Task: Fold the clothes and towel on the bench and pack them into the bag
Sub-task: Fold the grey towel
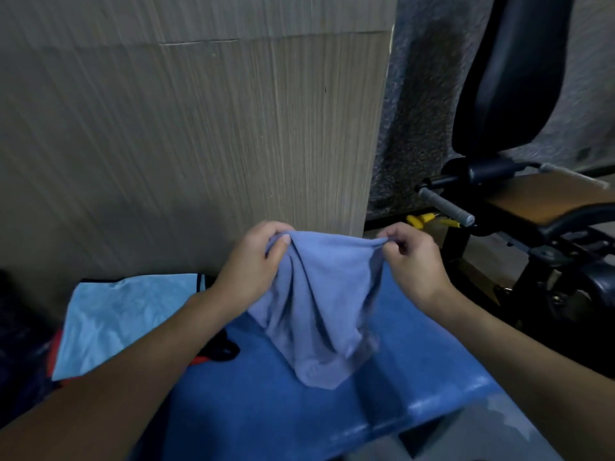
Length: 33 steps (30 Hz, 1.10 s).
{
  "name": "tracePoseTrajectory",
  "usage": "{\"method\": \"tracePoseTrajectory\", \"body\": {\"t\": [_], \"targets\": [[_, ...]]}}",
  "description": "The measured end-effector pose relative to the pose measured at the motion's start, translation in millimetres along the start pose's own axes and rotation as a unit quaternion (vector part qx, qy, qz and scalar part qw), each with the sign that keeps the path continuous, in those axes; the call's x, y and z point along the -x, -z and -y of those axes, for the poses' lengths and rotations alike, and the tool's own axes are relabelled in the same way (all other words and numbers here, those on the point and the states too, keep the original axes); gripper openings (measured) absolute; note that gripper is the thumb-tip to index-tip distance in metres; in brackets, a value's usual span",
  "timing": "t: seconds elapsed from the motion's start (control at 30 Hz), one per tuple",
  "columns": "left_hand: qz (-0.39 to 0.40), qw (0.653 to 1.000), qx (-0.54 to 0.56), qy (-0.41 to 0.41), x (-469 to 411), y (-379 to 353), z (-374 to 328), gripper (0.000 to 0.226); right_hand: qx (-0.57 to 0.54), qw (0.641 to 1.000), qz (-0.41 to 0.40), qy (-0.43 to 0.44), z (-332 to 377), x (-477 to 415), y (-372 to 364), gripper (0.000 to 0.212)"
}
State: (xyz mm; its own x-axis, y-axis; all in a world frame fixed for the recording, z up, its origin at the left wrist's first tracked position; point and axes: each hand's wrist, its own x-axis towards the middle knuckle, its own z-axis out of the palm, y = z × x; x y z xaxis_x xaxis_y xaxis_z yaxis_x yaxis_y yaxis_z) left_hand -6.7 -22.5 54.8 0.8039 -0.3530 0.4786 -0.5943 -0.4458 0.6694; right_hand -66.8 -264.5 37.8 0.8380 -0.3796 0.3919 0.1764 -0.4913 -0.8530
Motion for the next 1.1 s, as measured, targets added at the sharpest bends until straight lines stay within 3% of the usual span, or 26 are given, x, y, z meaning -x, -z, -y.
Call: {"method": "tracePoseTrajectory", "body": {"t": [0.1,0.2,0.33,0.43,0.47,0.6,0.7,0.77,0.97,1.03,1.1], "targets": [[0.074,0.996,-0.042,-0.02,23.2,-14.3,7.3,0.022,0.026,0.998,-0.004,-0.055,-16.0,19.6,8.3,0.028],[0.121,0.99,-0.059,0.047,52.1,-29.8,13.6,0.041,0.108,0.985,0.048,-0.128,-46.7,41.4,10.0,0.032],[0.138,0.974,-0.136,0.12,80.6,-40.6,47.7,0.031,0.165,0.96,0.084,-0.208,-85.8,73.8,3.4,0.045],[0.155,0.954,-0.189,0.172,93.5,-46.5,67.1,0.021,0.198,0.945,0.124,-0.23,-94.8,87.5,-0.8,0.022],[0.159,0.947,-0.208,0.188,97.3,-48.9,70.4,0.024,0.213,0.938,0.146,-0.231,-94.9,90.4,-1.8,0.015],[0.105,0.944,-0.224,0.219,104.6,-54.8,77.3,0.036,0.25,0.928,0.161,-0.226,-94.3,96.5,-8.7,0.036],[0.112,0.94,-0.194,0.257,102.5,-56.6,72.3,0.039,0.26,0.916,0.174,-0.253,-95.8,95.3,-16.3,0.024],[0.099,0.941,-0.167,0.276,99.3,-57.5,67.9,0.039,0.239,0.926,0.176,-0.235,-95.6,94.3,-19.1,0.022],[0.056,0.933,-0.053,0.352,85.8,-50.1,66.2,0.039,0.106,0.973,0.032,-0.202,-97.5,86.2,-3.8,0.009],[0.044,0.937,0.003,0.346,81.9,-45.4,57.5,0.023,0.082,0.979,-0.009,-0.189,-89.4,81.6,7.9,0.007],[-0.007,0.95,0.031,0.311,76.1,-38.6,44.1,0.025,0.046,0.981,-0.065,-0.177,-78.0,75.0,22.4,0.005]]}}
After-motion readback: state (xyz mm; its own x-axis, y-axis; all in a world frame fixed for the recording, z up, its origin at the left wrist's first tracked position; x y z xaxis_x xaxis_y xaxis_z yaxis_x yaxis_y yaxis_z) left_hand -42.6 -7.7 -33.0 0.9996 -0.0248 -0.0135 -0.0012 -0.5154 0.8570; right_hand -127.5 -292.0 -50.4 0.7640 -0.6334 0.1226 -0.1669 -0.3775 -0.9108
